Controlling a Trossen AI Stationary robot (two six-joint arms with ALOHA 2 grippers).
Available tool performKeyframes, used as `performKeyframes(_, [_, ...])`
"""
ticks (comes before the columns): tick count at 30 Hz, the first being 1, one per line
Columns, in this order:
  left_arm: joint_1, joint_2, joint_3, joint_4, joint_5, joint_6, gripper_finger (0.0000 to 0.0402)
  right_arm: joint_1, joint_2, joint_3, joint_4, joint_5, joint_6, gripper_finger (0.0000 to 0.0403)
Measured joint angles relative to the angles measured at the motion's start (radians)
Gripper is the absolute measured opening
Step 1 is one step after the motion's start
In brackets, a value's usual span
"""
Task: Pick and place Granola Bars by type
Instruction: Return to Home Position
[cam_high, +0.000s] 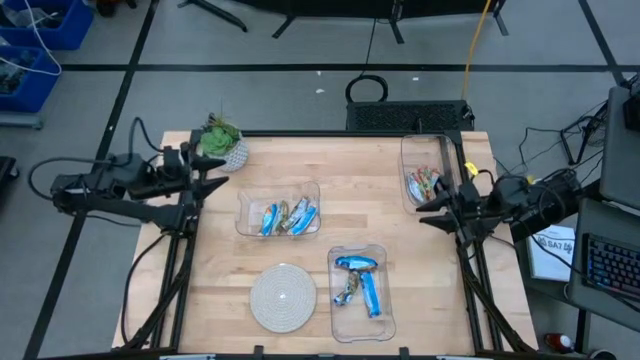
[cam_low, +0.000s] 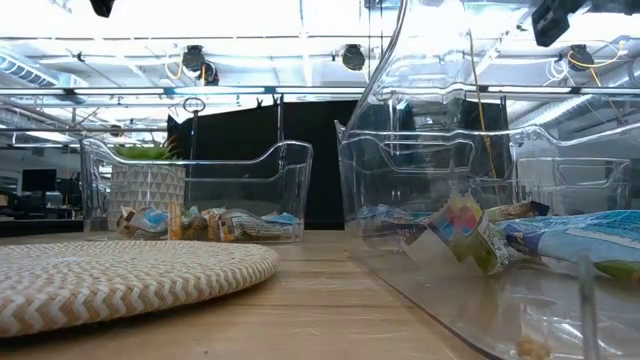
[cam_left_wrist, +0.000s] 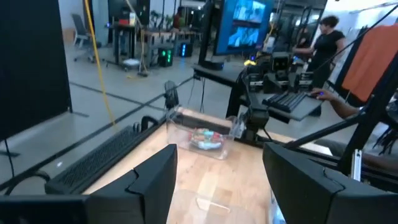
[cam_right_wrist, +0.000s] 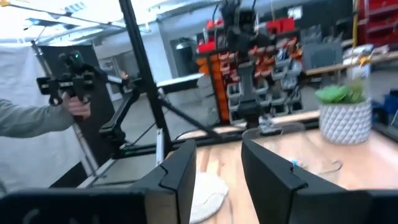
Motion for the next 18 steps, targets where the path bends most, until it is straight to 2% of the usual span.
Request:
performKeyframes(9, [0.000, -0.129, -0.118, 0.058, -0.001, 0.014, 0.0244, 0.000, -0.107, -0.039, 0.050, 0.042, -0.109, 0.0120])
performKeyframes(13, [0.000, -0.178, -0.200, 0.141, 0.000, 0.010, 0.0244, 0.000, -0.139, -0.090, 0.063, 0.060, -0.095, 0.0118])
performKeyframes(18, [0.000, -0.218, -0.277, 0.200, 0.028, -0.011, 0.0244, 0.000, -0.167, -0.201, 0.235, 0.060, -0.087, 0.0120])
